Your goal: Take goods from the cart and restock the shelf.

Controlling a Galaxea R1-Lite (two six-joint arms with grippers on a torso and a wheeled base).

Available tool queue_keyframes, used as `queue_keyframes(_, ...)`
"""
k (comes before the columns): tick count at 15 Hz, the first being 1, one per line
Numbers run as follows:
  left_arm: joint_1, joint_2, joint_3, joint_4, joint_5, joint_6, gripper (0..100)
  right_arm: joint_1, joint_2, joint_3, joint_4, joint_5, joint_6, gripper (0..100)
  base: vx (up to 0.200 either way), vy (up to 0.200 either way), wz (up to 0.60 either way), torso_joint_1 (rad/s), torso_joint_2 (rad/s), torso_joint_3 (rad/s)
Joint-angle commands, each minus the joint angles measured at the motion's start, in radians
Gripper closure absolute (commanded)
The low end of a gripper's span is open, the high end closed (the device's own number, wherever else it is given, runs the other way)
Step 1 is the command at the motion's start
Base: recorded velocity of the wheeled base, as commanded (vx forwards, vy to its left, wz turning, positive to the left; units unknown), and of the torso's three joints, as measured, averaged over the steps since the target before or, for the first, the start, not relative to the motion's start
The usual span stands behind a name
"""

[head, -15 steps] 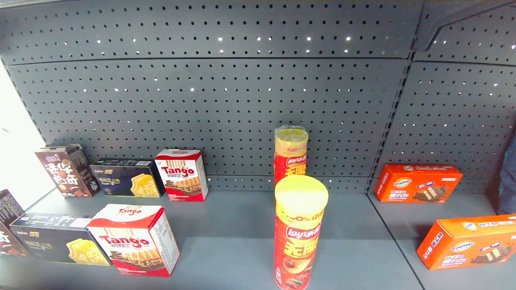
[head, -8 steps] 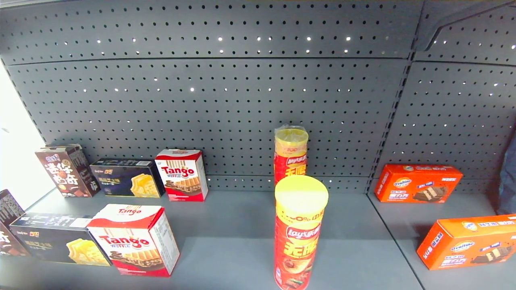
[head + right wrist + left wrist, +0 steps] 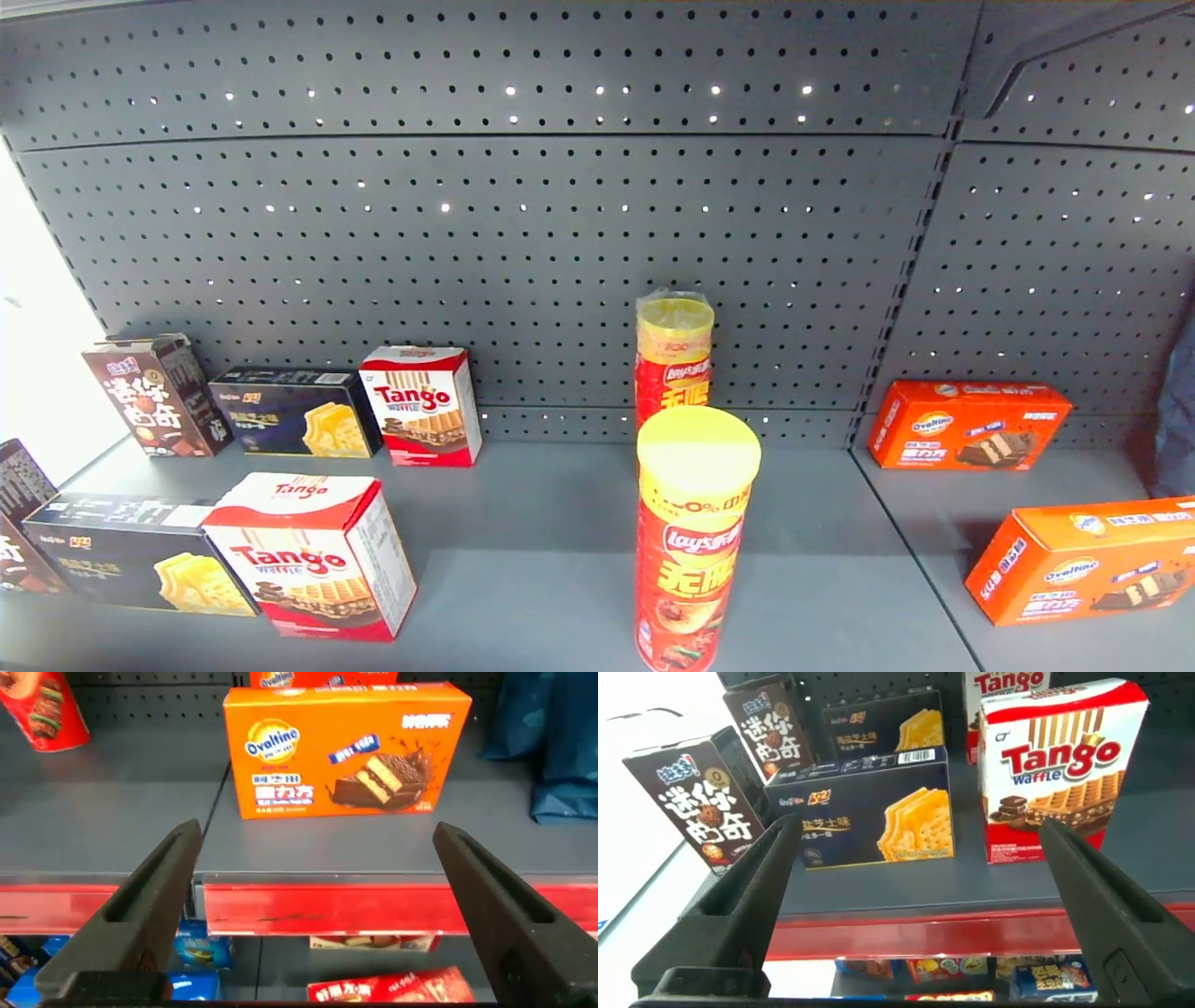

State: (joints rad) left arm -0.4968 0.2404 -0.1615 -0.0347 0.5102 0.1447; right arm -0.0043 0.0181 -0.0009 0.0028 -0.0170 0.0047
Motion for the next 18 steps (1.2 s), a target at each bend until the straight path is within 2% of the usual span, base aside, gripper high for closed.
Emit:
queue_keyframes(1, -0.082, 0.0, 0.063, -0.002, 0.004, 0.0, 0, 0.004, -0.017, 0.001, 0.0, 0.0, 0.0, 0, 0.0, 0.0, 0.0, 0.0, 0.0, 0.0)
queue_keyframes(3, -0.146, -0.016, 0.125, 0.004, 0.002, -0.005, 0, 0.004, -0.017, 0.001, 0.0, -0.001, 0.0, 0, 0.0, 0.0, 0.0, 0.0, 0.0, 0.0)
queue_keyframes(4, -0.224, -0.099, 0.143, 0.022, 0.016, -0.002, 0, 0.004, -0.017, 0.001, 0.0, 0.0, 0.0, 0, 0.0, 0.0, 0.0, 0.0, 0.0, 0.0)
queue_keyframes(5, -0.256, -0.107, 0.131, 0.045, 0.022, -0.002, 0, 0.004, -0.017, 0.001, 0.0, -0.001, 0.0, 0, 0.0, 0.0, 0.0, 0.0, 0.0, 0.0)
queue_keyframes(6, -0.253, -0.102, 0.129, 0.05, 0.011, -0.007, 0, 0.004, -0.017, 0.001, 0.0, 0.0, 0.0, 0, 0.0, 0.0, 0.0, 0.0, 0.0, 0.0)
queue_keyframes(8, -0.24, -0.039, 0.134, 0.05, -0.016, -0.051, 0, 0.004, -0.017, 0.001, 0.0, 0.0, 0.0, 0, 0.0, 0.0, 0.0, 0.0, 0.0, 0.0)
queue_keyframes(9, -0.201, -0.013, 0.134, 0.048, -0.073, -0.082, 0, 0.004, -0.017, 0.001, 0.0, 0.0, 0.0, 0, 0.0, 0.0, 0.0, 0.0, 0.0, 0.0)
queue_keyframes(10, -0.201, -0.013, 0.134, 0.048, -0.073, -0.082, 0, 0.004, -0.017, 0.001, 0.0, 0.0, 0.0, 0, 0.0, 0.0, 0.0, 0.0, 0.0, 0.0)
queue_keyframes(11, 0.026, 0.03, 0.137, 0.048, -0.387, -0.123, 0, 0.004, -0.017, 0.001, 0.0, -0.001, 0.0, 0, 0.0, 0.0, 0.0, 0.0, 0.0, 0.0)
queue_keyframes(12, 0.153, 0.028, 0.151, 0.055, -0.558, -0.119, 0, 0.004, -0.017, 0.001, 0.0, -0.001, 0.0, 0, 0.0, 0.0, 0.0, 0.0, 0.0, 0.0)
queue_keyframes(13, 0.204, 0.028, 0.155, 0.055, -0.605, -0.103, 0, 0.004, -0.017, 0.001, 0.0, -0.001, 0.0, 0, 0.0, 0.0, 0.0, 0.0, 0.0, 0.0)
queue_keyframes(14, 0.281, 0.031, 0.155, 0.056, -0.615, -0.08, 0, 0.004, -0.017, 0.001, 0.0, -0.001, 0.0, 0, 0.0, 0.0, 0.0, 0.0, 0.0, 0.0)
queue_keyframes(16, 0.36, 0.023, 0.155, 0.055, -0.615, -0.082, 0, 0.004, -0.017, 0.001, 0.0, -0.001, 0.0, 0, 0.0, 0.0, 0.0, 0.0, 0.0, 0.0)
queue_keyframes(18, 0.431, -0.158, 0.16, 0.044, -0.613, -0.08, 0, 0.004, -0.017, 0.001, 0.0, 0.0, 0.0, 0, 0.0, 0.0, 0.0, 0.0, 0.0, 0.0)
